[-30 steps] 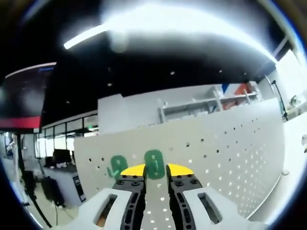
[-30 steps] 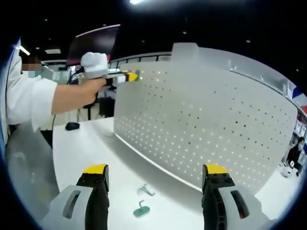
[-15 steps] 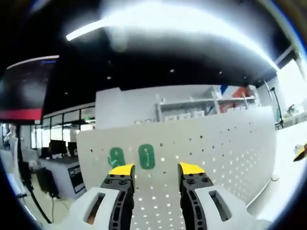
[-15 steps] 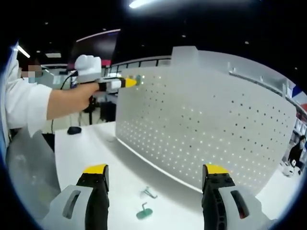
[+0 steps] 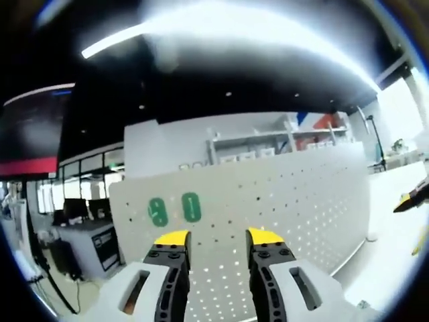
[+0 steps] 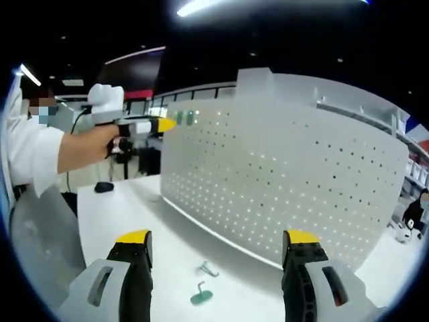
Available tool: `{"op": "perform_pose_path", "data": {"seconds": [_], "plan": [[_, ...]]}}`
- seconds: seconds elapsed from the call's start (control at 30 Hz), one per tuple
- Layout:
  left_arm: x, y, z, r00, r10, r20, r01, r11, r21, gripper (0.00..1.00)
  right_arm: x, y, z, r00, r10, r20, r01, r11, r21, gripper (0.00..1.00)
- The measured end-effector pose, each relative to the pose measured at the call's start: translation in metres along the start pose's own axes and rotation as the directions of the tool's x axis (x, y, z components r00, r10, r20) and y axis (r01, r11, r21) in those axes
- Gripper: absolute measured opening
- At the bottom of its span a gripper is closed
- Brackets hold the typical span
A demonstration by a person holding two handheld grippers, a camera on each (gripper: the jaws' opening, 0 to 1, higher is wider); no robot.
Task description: Insert the hook assembly into the mounting plate slot until the hook locks in place.
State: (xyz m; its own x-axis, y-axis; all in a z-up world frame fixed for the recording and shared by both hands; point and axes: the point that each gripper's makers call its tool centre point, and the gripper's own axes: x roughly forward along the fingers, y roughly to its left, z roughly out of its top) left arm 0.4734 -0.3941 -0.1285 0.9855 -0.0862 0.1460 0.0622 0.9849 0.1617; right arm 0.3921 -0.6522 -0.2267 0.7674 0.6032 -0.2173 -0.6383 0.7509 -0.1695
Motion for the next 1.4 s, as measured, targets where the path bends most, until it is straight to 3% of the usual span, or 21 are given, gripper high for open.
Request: {"op": "perform_pose_path", "data": {"seconds": [0.43, 0.6, 0.77, 0.8, 0.83, 0.93, 1.13, 1.3, 1.4], "plan": [[-0.026, -0.044, -0.034, 0.988, -0.114, -0.108, 0.115, 0.993, 0.003, 0.32, -0.009, -0.01, 0.0, 1.0, -0.028, 0.013, 0.028, 1.0, 0.008, 0.8], [-0.035, -0.072, -0.049, 0.97, -0.188, -0.156, 0.192, 0.981, 0.008, 0.31, -0.013, -0.013, -0.001, 0.999, -0.035, 0.013, 0.035, 0.999, 0.011, 0.79], [-0.045, -0.109, -0.078, 0.926, -0.288, -0.243, 0.284, 0.957, -0.05, 0.31, -0.015, -0.017, -0.002, 0.999, -0.046, 0.017, 0.046, 0.999, 0.017, 0.79], [-0.047, -0.116, -0.085, 0.914, -0.301, -0.271, 0.306, 0.952, -0.027, 0.31, -0.015, -0.017, -0.002, 0.999, -0.047, 0.018, 0.047, 0.999, 0.017, 0.79], [-0.048, -0.12, -0.087, 0.914, -0.307, -0.267, 0.311, 0.95, -0.025, 0.3, -0.016, -0.017, -0.003, 0.999, -0.048, 0.017, 0.048, 0.999, 0.018, 0.79], [-0.053, -0.137, -0.099, 0.886, -0.349, -0.306, 0.352, 0.935, -0.048, 0.31, -0.016, -0.018, -0.006, 0.999, -0.049, 0.012, 0.049, 0.999, 0.019, 0.79], [-0.056, -0.158, -0.11, 0.849, -0.402, -0.343, 0.401, 0.913, -0.077, 0.3, -0.017, -0.021, -0.008, 0.999, -0.053, 0.01, 0.053, 0.998, 0.023, 0.79], [-0.065, -0.18, -0.127, 0.792, -0.461, -0.4, 0.449, 0.884, -0.132, 0.27, -0.018, -0.027, -0.011, 0.998, -0.063, 0.008, 0.063, 0.998, 0.031, 0.79], [-0.073, -0.197, -0.142, 0.741, -0.496, -0.453, 0.476, 0.863, -0.167, 0.27, -0.017, -0.031, -0.014, 0.998, -0.069, 0.007, 0.069, 0.997, 0.039, 0.79]]}}
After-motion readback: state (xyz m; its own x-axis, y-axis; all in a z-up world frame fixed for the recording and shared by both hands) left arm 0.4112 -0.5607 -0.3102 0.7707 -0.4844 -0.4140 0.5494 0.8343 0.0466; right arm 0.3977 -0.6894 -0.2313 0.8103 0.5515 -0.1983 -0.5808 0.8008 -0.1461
